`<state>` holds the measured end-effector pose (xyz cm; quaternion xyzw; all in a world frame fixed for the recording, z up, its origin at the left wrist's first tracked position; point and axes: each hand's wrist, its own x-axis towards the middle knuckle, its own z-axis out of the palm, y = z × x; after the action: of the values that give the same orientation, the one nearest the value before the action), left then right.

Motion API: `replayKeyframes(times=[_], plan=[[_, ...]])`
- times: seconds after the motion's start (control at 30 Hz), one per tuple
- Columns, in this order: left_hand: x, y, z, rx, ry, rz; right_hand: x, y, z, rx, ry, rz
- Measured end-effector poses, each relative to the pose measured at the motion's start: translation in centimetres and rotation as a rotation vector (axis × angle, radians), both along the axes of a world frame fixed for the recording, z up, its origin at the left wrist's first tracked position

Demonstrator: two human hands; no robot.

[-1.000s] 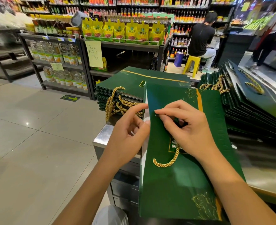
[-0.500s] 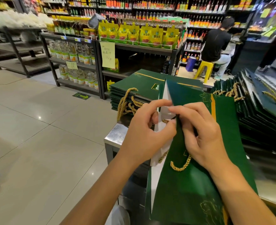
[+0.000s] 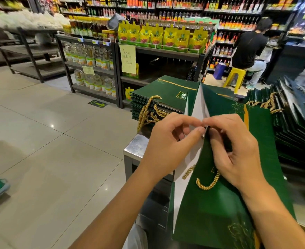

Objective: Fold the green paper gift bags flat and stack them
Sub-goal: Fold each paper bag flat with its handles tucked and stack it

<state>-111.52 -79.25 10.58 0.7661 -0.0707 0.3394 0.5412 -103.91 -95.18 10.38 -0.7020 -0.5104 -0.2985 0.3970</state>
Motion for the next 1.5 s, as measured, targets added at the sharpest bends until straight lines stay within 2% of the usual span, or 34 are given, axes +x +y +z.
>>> replayKeyframes(times=[0.17,0.3,0.37,0.43,0.53,0.6,0.67,0.8,1.03,1.17,1.3,1.43,1.5], plan=[[0.1,-0.1,-0.2,0.044,0.000,0.049,0.0,0.1,-0.2,0.000,-0.029,-0.040],[-0.4,1.0,-0.9,-0.032,0.043,0.090,0.3,0.2,-0.4,-0.009,-0.049,-0.049],[-0.9,1.6,-1.0,-0.141,0.078,0.102,0.3,0.2,-0.4,-0.018,-0.045,-0.038],[-1.4,1.8,-0.9,-0.329,0.152,0.063,0.3,0.3,-0.4,-0.034,-0.033,-0.024],[-1.9,1.5,-0.6,-0.568,0.307,-0.107,0.2,0.4,-0.4,-0.070,-0.010,-0.043],[-1.9,1.4,-0.7,-0.659,0.378,-0.225,0.1,0.5,-0.3,-0.108,-0.007,-0.077],[-1.7,1.4,-1.0,-0.652,0.393,-0.278,0.0,0.6,-0.2,-0.172,-0.021,-0.111],[-1.7,2.0,-1.7,-0.474,0.381,-0.335,0.3,1.0,-0.5,-0.328,-0.092,-0.187],[-1.3,1.1,-1.1,-0.452,0.444,-0.224,0.8,0.5,-0.5,-0.372,-0.046,-0.249],[-0.9,1.1,-1.1,-0.492,0.461,-0.140,0.4,-2.9,-0.6,-0.380,0.071,-0.333],[-0.7,0.9,-1.4,-0.472,0.454,-0.053,-1.9,-7.4,-1.4,-0.384,0.112,-0.606],[-0.8,0.5,-1.8,-0.432,0.432,0.026,-4.7,-10.0,-1.4,-0.420,0.369,-0.970],[-1.1,0.5,-1.7,-0.423,0.432,0.048,-5.2,-10.3,-1.2,-0.373,0.485,-0.941]])
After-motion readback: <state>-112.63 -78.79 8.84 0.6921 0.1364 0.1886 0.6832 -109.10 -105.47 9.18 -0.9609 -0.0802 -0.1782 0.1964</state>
